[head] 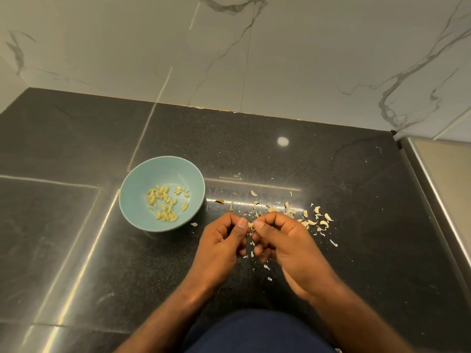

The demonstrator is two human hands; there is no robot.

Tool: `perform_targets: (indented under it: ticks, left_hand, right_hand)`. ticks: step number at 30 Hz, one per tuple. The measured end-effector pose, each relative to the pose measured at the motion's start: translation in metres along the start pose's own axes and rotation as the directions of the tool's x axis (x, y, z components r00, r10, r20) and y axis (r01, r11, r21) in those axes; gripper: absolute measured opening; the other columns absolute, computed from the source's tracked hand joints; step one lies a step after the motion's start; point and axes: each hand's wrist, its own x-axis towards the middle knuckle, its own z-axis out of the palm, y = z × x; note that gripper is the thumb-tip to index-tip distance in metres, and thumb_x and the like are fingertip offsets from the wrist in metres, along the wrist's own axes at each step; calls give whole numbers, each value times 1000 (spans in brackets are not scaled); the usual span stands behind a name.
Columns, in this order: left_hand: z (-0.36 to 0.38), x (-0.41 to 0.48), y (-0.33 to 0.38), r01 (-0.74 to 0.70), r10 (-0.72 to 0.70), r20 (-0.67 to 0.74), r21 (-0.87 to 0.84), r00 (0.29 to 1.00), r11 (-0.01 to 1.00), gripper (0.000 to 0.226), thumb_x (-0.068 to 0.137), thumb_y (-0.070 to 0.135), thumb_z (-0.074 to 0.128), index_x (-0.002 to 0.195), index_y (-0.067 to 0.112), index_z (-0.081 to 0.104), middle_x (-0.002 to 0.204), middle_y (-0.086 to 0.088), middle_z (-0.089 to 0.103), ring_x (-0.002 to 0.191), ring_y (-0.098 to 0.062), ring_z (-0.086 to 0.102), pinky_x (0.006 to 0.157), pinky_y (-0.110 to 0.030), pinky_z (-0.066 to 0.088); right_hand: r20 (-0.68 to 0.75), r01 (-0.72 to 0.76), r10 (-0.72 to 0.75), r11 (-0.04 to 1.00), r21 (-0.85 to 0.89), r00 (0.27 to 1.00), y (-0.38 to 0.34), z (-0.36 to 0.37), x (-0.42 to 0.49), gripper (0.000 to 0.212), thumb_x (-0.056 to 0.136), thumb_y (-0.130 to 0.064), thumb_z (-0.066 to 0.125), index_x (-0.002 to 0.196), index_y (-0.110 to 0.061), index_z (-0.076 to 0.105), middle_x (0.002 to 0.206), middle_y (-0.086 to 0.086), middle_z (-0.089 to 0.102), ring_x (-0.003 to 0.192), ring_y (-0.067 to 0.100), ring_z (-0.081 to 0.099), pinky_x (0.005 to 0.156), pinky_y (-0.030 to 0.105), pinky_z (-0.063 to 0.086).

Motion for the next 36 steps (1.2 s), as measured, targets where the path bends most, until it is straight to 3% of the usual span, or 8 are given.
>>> perform_targets:
  ticks: [3,9,18,22,27,29,33,36]
  left_hand:
    - [-1,1,-5,25,-26,-6,-91,1000,996,31,99,32,50,77,10,58,61,2,55,55,-10,49,50,-19,40]
    - [-13,12,-42,103,-93,-196,41,976,994,44,106,28,39,81,-3,58,62,-3,52,56,-12,48,52,-22,42]
    - [-15,18,-71,53,15,-221,296,975,954,23,88,19,57,68,8,61,62,-9,64,58,-30,60,52,-53,47]
    - [-16,21,-78,41,34,-238,302,971,952,22,85,16,58,64,9,56,59,-8,60,53,-15,50,49,-49,42]
    - [-14,22,-77,-40,146,-243,393,959,919,25,98,31,50,78,16,57,63,2,57,55,-17,52,53,-44,45]
    - [-14,21,-78,-49,149,-227,395,962,917,10,99,21,51,93,21,59,70,7,60,60,-11,57,58,-39,50]
    - [-13,20,-78,-79,174,-184,431,967,899,44,94,-2,50,129,24,53,99,11,60,74,-8,60,70,-28,54]
    - [-12,20,-78,-156,251,-130,496,959,854,42,94,2,55,130,23,52,110,13,56,85,-5,59,75,-22,53]
  right_hand:
    - [89,-178,158,931,318,983,-1,5,2,12,95,-13,53,85,-11,59,70,6,59,56,15,52,48,24,41]
    - [61,-145,132,868,475,989,-10,21,23,23,95,4,37,94,0,59,87,20,71,78,26,72,68,29,60]
    - [145,-53,33,989,137,989,-23,99,68,16,97,-14,55,106,-19,68,115,4,73,117,14,63,94,25,46]
    - [42,29,-37,980,195,998,-18,102,72,16,92,-8,61,98,-19,71,111,7,74,109,15,68,90,26,52]
    - [-104,95,-79,983,159,991,-6,65,69,44,83,16,39,65,-16,64,63,7,62,65,20,61,64,32,50]
    - [-79,97,-85,981,166,993,0,48,64,38,89,9,42,74,-14,67,71,11,67,65,22,62,61,33,48]
    - [-153,116,-108,992,45,982,24,18,51,32,103,-30,49,96,-5,68,82,14,73,69,24,65,60,30,51]
    - [-205,195,-230,964,-180,951,45,0,41,13,99,-20,58,104,-14,67,88,4,74,78,22,68,66,32,53]
